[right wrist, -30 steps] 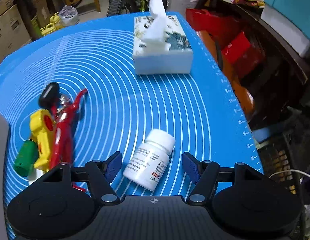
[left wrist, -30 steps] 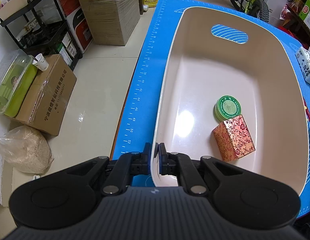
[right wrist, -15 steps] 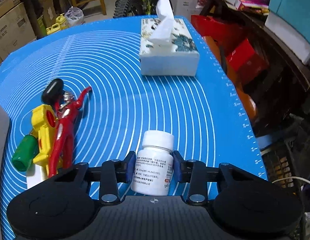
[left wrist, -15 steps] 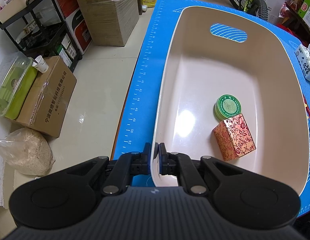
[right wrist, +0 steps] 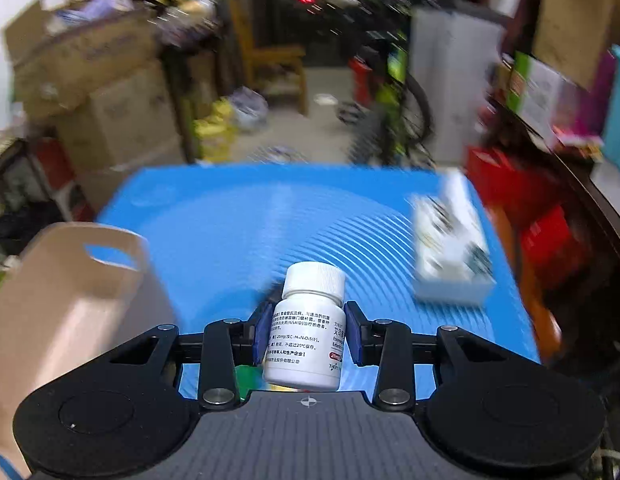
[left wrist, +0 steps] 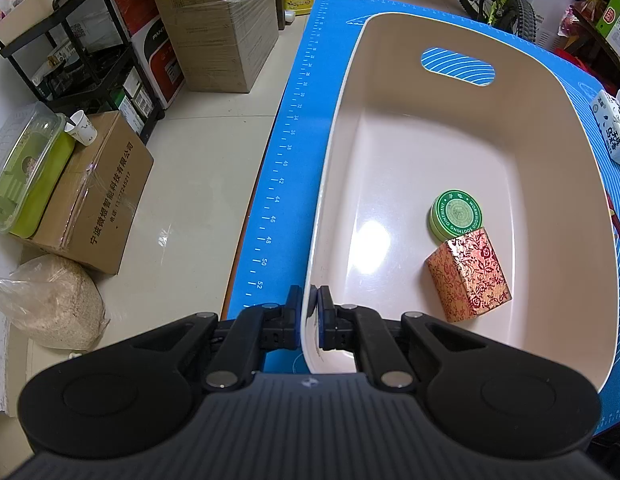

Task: Organize rigid objects
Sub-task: 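Carry the white pill bottle into the basket and open the right tool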

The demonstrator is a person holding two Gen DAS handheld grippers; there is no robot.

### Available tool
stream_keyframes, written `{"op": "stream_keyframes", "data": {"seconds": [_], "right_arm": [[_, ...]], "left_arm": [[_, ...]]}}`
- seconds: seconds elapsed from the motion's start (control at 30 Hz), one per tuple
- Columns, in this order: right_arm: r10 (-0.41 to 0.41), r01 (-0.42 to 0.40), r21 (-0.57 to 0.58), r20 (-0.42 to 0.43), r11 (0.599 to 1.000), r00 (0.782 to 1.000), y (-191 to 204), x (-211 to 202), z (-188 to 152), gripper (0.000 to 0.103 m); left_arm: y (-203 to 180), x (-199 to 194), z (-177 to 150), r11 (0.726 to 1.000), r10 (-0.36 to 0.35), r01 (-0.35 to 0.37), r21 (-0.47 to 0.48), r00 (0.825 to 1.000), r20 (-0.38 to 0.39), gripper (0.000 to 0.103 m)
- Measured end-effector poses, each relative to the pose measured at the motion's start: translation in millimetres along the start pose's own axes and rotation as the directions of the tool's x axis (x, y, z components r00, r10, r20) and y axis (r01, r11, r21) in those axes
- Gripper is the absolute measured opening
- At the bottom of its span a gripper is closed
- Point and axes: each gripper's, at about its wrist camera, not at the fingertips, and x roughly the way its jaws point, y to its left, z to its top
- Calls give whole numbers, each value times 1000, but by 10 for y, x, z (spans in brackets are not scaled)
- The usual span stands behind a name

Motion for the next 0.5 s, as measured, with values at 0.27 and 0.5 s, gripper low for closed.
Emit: {"op": "stream_keyframes", "data": {"seconds": [0.27, 0.5], "right_arm": [[175, -173, -140, 2, 975, 985, 955, 7, 221, 45], [229, -250, -221, -118, 943, 966, 1742, 398, 91, 45]], "left_arm": [[4, -1, -1, 1000, 0, 0, 0, 1000, 0, 9], [-11, 4, -21, 1000, -1, 1, 3, 1000, 2, 9]]}}
